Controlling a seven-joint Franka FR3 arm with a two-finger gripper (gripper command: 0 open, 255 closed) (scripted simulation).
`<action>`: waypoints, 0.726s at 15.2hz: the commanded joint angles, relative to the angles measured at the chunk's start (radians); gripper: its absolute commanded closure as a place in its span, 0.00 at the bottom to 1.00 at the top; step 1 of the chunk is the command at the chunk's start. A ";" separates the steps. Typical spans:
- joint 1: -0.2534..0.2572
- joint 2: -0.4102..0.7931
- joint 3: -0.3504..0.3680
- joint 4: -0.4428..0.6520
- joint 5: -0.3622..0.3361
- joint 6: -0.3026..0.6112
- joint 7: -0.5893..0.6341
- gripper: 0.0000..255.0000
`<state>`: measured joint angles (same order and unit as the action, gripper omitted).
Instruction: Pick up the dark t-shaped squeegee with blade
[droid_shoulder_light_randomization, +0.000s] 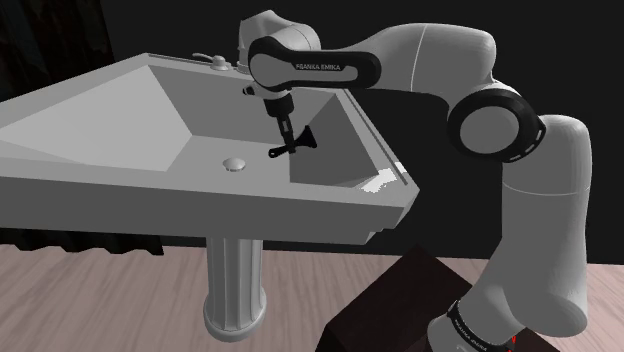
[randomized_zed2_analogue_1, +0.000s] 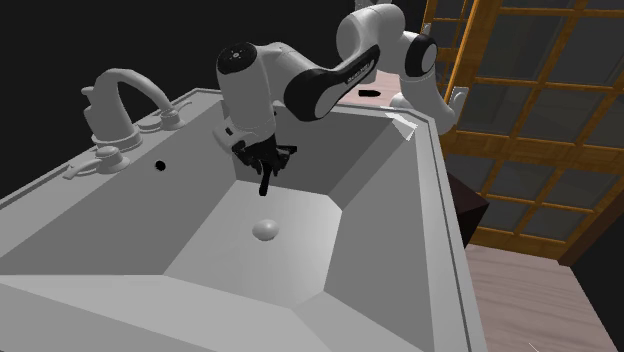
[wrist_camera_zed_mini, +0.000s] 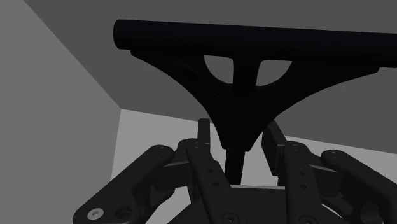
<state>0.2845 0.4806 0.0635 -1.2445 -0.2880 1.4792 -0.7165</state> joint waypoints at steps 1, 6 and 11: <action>0.000 0.000 0.000 -0.001 0.000 0.000 0.000 1.00; 0.000 0.000 0.000 0.000 0.000 0.000 0.000 1.00; 0.004 0.008 -0.001 0.065 -0.001 -0.055 -0.013 1.00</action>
<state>0.2876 0.4893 0.0627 -1.1929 -0.2890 1.4374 -0.7267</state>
